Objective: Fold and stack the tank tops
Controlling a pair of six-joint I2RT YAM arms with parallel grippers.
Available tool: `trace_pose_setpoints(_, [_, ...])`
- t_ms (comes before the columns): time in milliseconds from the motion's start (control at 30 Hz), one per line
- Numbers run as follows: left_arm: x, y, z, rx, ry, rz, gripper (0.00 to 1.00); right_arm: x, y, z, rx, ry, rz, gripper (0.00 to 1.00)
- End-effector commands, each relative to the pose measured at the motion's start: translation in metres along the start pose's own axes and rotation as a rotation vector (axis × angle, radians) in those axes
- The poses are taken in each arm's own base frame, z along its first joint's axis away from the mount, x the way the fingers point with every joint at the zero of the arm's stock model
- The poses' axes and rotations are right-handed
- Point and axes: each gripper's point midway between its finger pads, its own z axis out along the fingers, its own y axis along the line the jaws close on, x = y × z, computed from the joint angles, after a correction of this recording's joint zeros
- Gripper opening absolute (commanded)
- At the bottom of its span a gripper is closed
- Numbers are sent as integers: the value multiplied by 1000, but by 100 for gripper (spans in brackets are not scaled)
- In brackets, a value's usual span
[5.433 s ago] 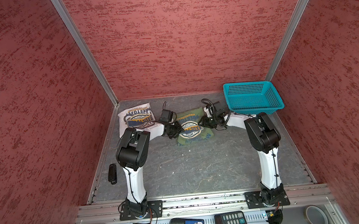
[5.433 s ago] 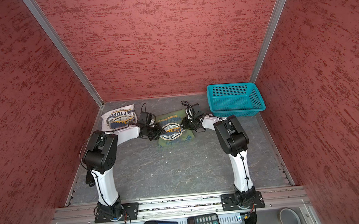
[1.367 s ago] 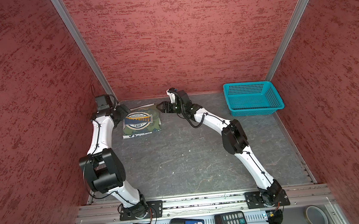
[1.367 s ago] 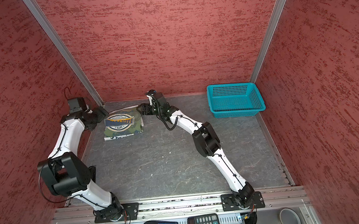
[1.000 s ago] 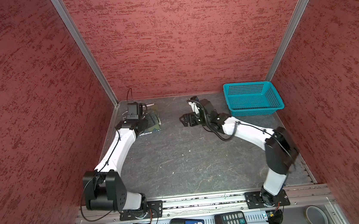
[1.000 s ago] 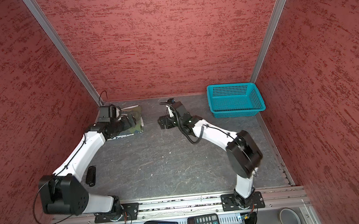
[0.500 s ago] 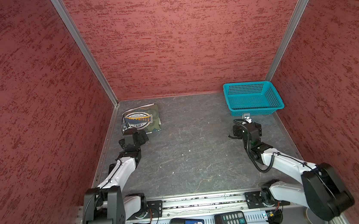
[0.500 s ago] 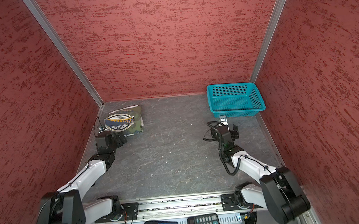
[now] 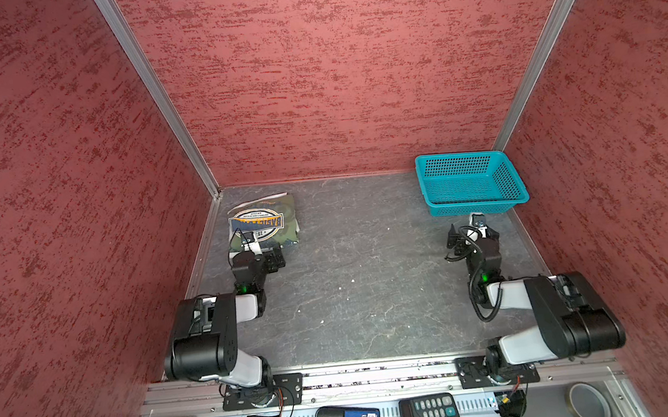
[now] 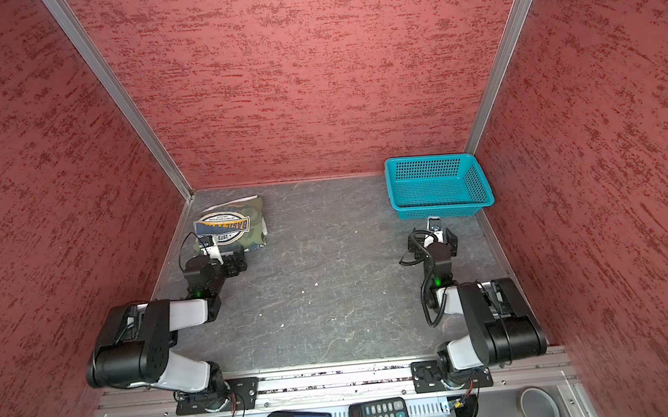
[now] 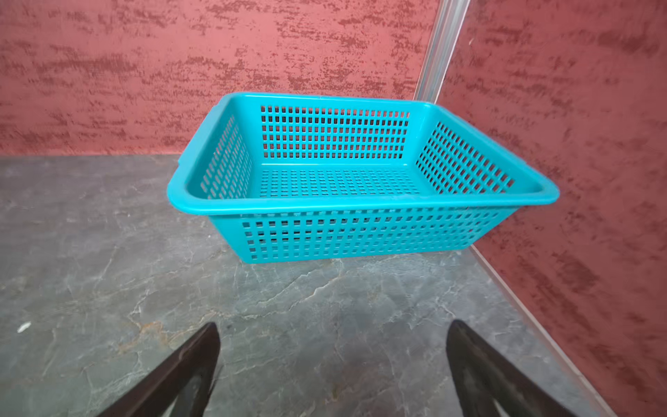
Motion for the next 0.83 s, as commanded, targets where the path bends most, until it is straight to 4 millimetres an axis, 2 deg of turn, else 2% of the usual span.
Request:
trace_pose_setpoints(0, [-26,-15,0,75,-97,46,99,-15,10,2,-103,-105,69,99])
trace_pose_setpoints(67, [-26,-15,0,73,-101,44,100,-11,7,9,-96,-54,89,99])
trace_pose_setpoints(200, [-26,-15,0,70,-99,48,100,-14,-17,4,34,-93,139,99])
trace_pose_setpoints(300, [-26,-16,0,51,-104,61,100,-13,-17,5,34,-86,138,99])
trace_pose_setpoints(433, [-27,-15,-1,15,-118,68,100,-13,-3,7,-39,-74,107,99])
trace_pose_setpoints(800, [-26,-13,0,20,-109,56,99,-13,-4,7,-46,-73,112,99])
